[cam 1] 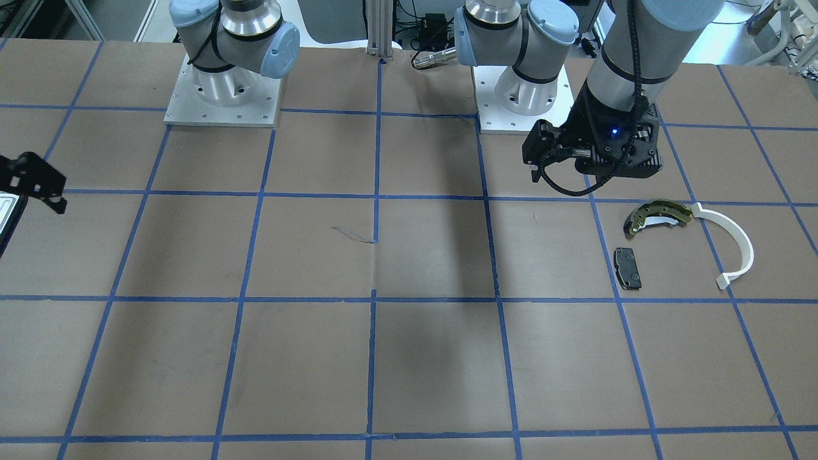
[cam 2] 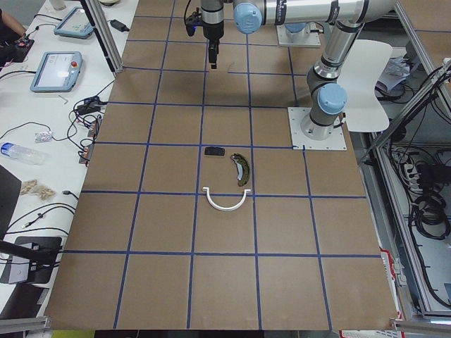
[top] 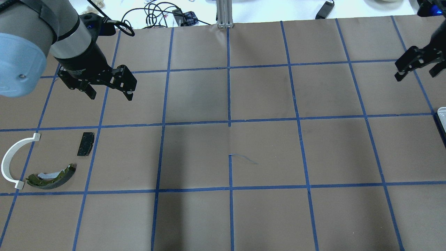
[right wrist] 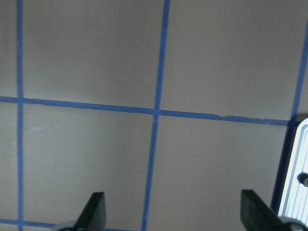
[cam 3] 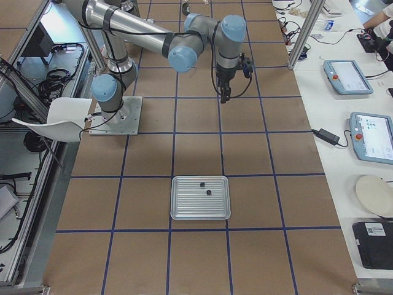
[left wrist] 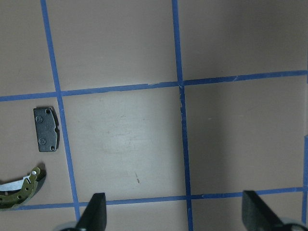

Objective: Place bearing gear from tray to pile

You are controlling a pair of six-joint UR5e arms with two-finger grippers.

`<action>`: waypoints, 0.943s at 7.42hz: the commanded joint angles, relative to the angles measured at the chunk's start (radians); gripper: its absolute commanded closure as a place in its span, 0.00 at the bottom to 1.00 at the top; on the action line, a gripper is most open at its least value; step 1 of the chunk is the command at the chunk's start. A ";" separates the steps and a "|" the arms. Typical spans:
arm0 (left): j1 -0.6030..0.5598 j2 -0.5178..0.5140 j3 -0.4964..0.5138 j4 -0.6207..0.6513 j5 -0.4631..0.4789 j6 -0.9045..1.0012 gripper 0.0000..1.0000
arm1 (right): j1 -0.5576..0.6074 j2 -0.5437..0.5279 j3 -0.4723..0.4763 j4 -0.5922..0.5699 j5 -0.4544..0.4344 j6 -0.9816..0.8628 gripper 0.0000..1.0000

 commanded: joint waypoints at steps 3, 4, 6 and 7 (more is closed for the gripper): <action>0.000 -0.001 0.000 0.002 -0.001 0.000 0.00 | -0.334 0.247 0.016 -0.233 -0.002 -0.406 0.00; 0.000 0.001 0.000 0.002 0.000 0.000 0.00 | -0.359 0.288 0.033 -0.339 -0.008 -0.440 0.00; 0.000 0.001 0.000 0.000 0.002 0.000 0.00 | -0.399 0.335 0.082 -0.426 -0.067 -0.455 0.00; 0.000 0.001 0.000 0.000 0.002 0.000 0.00 | -0.405 0.345 0.124 -0.477 -0.092 -0.465 0.01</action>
